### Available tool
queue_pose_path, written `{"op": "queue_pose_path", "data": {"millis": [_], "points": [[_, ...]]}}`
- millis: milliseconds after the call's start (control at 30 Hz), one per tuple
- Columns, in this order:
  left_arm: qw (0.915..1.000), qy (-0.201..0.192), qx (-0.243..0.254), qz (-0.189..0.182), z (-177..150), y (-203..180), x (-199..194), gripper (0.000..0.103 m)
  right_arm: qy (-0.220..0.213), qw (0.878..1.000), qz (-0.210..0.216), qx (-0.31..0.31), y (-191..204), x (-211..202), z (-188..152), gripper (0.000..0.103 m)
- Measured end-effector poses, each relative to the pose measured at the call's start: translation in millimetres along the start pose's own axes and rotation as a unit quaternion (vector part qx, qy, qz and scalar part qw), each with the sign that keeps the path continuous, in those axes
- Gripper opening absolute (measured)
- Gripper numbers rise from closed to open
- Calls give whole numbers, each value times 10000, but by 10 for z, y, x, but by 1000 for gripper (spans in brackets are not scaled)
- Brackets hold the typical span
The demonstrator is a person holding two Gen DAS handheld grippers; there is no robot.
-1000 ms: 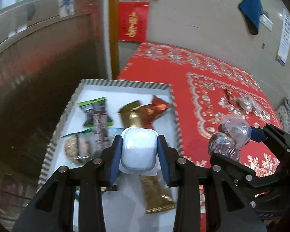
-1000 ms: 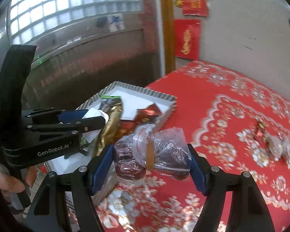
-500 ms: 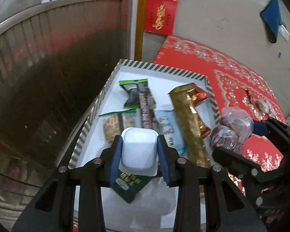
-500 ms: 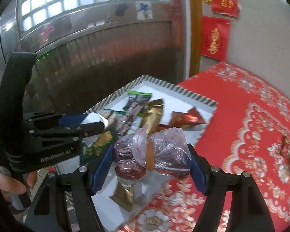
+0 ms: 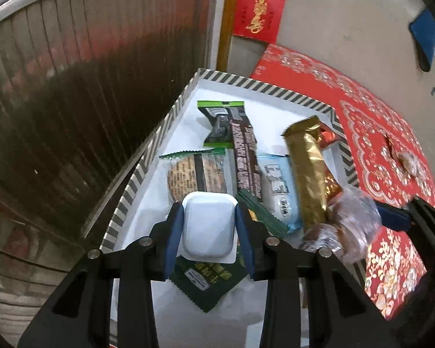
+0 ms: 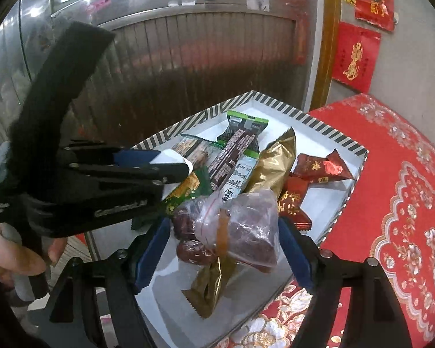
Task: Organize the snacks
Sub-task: 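Open both tools to drop the white box and dates bag in the tray, then move both tools back toward the red wrapped bar and remaining dates bag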
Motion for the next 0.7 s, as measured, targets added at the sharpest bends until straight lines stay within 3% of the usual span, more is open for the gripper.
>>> {"op": "queue_pose_path", "data": {"millis": [100,133,300,700], "points": [[9999,-8,-130,24,28,29,-12,59,-95,9999,70,112,-30,-70,34,84],[9998,-51,-194,-21,45,36,-30,62,-131,9998,61,138,-41,-113,43,84],[9995,-239,-197,47,124,-23,-106,69,-272,9990,67,343,-144,-264,60,84],[9990,-399,140,-151,199,-493,-177,69,-656,9935,-256,899,-545,-756,-3,85]]}}
Point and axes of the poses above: each gripper's, at about its wrist camera, not at the fingertips, and x roughly the way its jaws point, y to its left, z to its top, the point moved 1 cm from there along x, roughly the way its jaws point, and after that the axes turned 15 degrees about -y, right-handed, at the moved point
